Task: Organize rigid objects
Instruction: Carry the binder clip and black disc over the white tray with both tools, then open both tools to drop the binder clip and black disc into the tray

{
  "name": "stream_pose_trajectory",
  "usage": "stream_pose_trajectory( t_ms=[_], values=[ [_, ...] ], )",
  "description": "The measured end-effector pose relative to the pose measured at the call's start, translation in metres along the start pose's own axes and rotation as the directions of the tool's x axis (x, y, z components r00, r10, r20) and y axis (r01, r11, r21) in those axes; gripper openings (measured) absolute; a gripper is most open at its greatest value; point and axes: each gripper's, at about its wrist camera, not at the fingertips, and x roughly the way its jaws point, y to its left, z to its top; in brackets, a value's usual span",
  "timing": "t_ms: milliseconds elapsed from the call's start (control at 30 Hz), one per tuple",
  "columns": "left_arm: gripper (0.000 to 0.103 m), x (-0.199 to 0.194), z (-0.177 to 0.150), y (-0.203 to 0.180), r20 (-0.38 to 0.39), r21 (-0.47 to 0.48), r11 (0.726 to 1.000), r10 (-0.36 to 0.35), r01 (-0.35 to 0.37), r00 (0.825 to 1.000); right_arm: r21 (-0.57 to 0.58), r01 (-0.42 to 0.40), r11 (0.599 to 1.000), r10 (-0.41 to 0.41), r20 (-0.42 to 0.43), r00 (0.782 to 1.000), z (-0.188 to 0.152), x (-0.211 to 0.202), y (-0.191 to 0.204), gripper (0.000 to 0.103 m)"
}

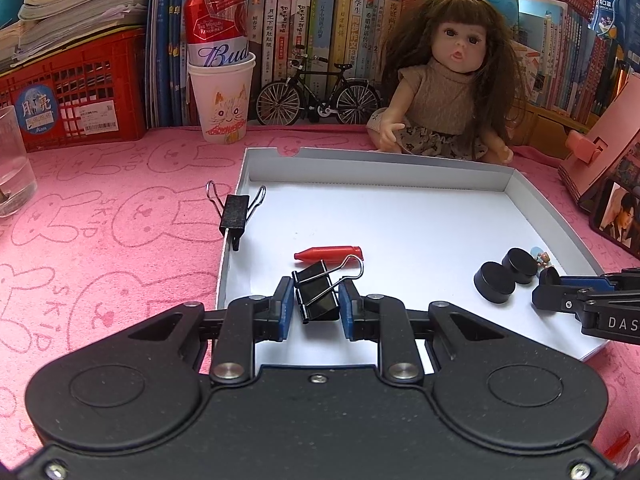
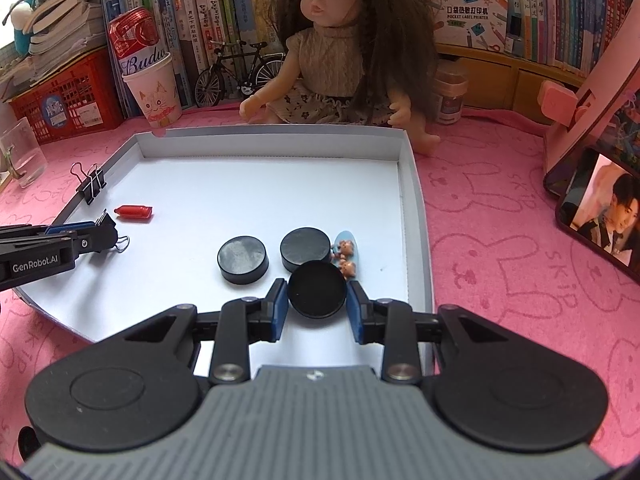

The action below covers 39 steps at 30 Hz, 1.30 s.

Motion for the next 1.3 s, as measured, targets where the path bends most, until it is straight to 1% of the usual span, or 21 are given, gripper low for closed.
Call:
stream_pose_trajectory(
  t_ms=[300,600,667,700,767,867,933,1033,1167,1300],
  values=[
    [0.023,0.001,0.001,0.0,-0.001,-0.007,1.0,-0.002,0.002,1.0,0.001,0.001,1.0,-0.001,0.001,1.0,0.001,0.001,0.001,0.037],
    [0.023,-0.002,0.001,0.001,0.006,-0.022,1.0,-0.012,0.012,1.0,0.012,-0.001,1.0,0.001,0.005,1.0,0.001,0.001,0.0,0.04],
    [0.023,-0.003,0.002,0.001,0.01,-0.026,1.0,-0.014,0.014,1.0,0.012,-0.001,1.0,0.001,0.005,1.0,0.0,0.0,0.0,0.045],
    [0.025,-0.004,0.002,0.001,0.012,-0.026,1.0,-0.015,0.015,1.0,0.012,-0.002,1.0,0.002,0.006,1.0,0.0,0.0,0.0,0.053],
    [0.026,-0.006,0.001,0.001,0.016,-0.026,1.0,-0.016,0.017,1.0,0.014,-0.005,1.0,0.005,0.007,1.0,-0.001,-0.001,0.0,0.055],
    [0.032,-0.011,0.001,0.0,0.029,-0.02,1.0,-0.016,0.017,0.999,0.017,-0.005,1.0,0.005,0.01,1.0,-0.002,-0.003,0.001,0.057],
    [0.039,-0.016,0.0,-0.001,0.045,-0.013,1.0,-0.018,0.018,0.999,0.019,-0.007,1.0,0.007,0.011,1.0,-0.002,-0.004,0.001,0.063],
    [0.046,-0.022,0.0,-0.003,0.064,-0.005,1.0,-0.025,0.025,0.998,0.021,-0.012,1.0,0.012,0.014,1.0,-0.003,-0.008,0.002,0.069],
    [0.051,-0.03,0.0,-0.007,0.071,-0.009,0.999,-0.044,0.045,0.997,0.022,-0.019,1.0,0.018,0.03,0.999,-0.004,-0.015,0.002,0.076],
    [0.058,-0.041,-0.003,-0.011,0.089,0.008,0.998,-0.056,0.055,0.994,0.023,-0.023,0.999,0.022,0.051,0.998,-0.005,-0.023,0.004,0.083]
  ],
)
